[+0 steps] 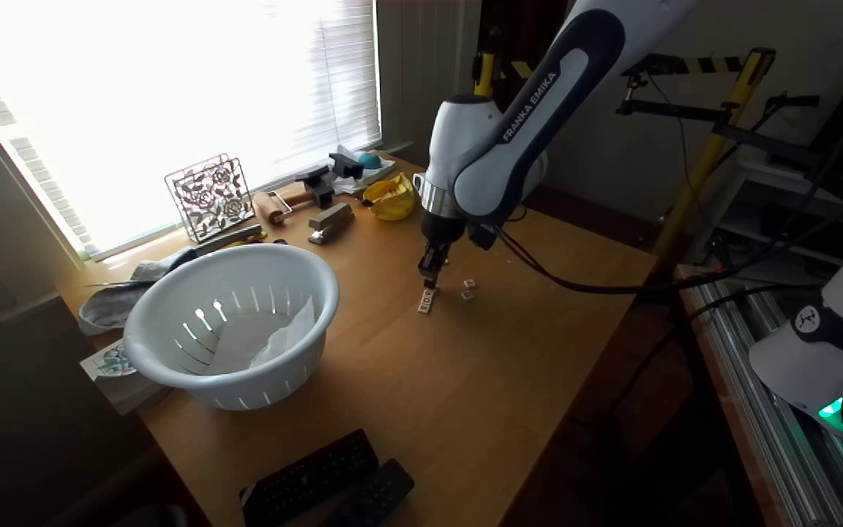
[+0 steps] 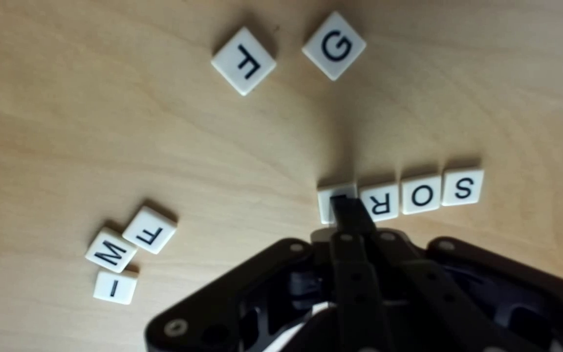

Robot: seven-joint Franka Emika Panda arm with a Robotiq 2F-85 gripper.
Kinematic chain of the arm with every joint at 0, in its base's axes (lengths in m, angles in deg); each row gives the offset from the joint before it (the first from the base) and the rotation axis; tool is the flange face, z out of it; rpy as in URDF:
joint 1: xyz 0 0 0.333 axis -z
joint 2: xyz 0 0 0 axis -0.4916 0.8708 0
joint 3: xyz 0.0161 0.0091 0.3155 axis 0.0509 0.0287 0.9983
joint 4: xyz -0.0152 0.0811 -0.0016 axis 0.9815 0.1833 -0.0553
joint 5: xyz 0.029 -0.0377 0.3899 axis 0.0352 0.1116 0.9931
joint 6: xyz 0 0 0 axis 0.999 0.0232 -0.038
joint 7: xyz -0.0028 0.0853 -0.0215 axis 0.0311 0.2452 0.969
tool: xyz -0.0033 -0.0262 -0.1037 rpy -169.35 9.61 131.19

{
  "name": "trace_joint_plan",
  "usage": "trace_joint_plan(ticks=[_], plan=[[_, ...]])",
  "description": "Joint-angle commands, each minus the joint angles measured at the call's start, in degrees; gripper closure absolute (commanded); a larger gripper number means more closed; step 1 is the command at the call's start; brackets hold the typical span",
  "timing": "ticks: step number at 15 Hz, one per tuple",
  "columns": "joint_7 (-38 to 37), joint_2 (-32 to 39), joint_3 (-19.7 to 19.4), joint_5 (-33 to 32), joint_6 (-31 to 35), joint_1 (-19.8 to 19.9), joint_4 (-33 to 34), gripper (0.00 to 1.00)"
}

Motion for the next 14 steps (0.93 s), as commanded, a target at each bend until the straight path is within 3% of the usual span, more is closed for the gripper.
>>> trace_joint_plan(ticks=[1,14], plan=[[0.14,1.57,0.83,0.87,-1.3,0.72,1.16,1.0],[0.12,0.23,2.86,3.8,0.78,1.9,0.15,1.0]])
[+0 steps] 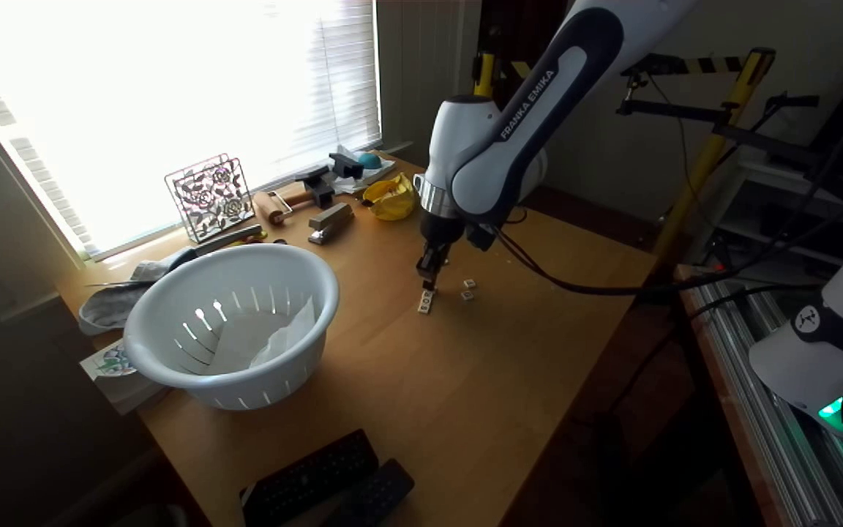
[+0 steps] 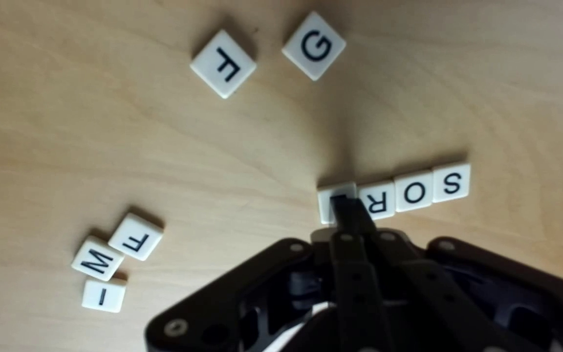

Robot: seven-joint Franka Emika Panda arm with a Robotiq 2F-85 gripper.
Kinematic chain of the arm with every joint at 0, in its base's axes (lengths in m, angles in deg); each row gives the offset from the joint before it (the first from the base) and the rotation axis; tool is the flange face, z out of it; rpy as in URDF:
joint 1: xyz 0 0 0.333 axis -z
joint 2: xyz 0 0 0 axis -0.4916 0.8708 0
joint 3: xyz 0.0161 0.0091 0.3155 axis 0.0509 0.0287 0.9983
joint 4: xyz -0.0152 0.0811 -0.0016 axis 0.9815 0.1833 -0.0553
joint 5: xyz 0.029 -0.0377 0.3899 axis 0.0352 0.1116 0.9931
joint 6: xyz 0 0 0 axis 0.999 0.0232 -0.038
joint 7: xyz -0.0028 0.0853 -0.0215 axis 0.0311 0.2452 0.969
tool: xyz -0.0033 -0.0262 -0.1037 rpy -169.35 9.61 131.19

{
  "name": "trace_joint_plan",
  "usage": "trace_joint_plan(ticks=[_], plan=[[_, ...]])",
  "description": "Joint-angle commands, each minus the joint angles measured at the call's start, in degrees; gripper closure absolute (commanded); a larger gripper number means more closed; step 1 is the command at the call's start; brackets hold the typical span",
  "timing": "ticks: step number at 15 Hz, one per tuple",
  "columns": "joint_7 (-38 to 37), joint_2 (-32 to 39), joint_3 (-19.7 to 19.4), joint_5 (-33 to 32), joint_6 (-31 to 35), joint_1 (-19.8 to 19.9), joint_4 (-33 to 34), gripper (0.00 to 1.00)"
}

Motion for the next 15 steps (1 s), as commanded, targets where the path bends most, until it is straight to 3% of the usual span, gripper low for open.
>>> trace_joint_plan(ticks=[1,8,14,15], plan=[[0.21,0.07,2.12,2.5,1.34,1.29,-0.06,1.0],[0.03,-0.58,3.33,3.56,3.72,1.21,-0.69,1.0],[-3.81,-2.44,-1.12,0.58,2.34,-2.74,-1.55,1.0],[-4.35,-2.88,-1.95,0.06,1.96,-3.45,-1.72,0.74]])
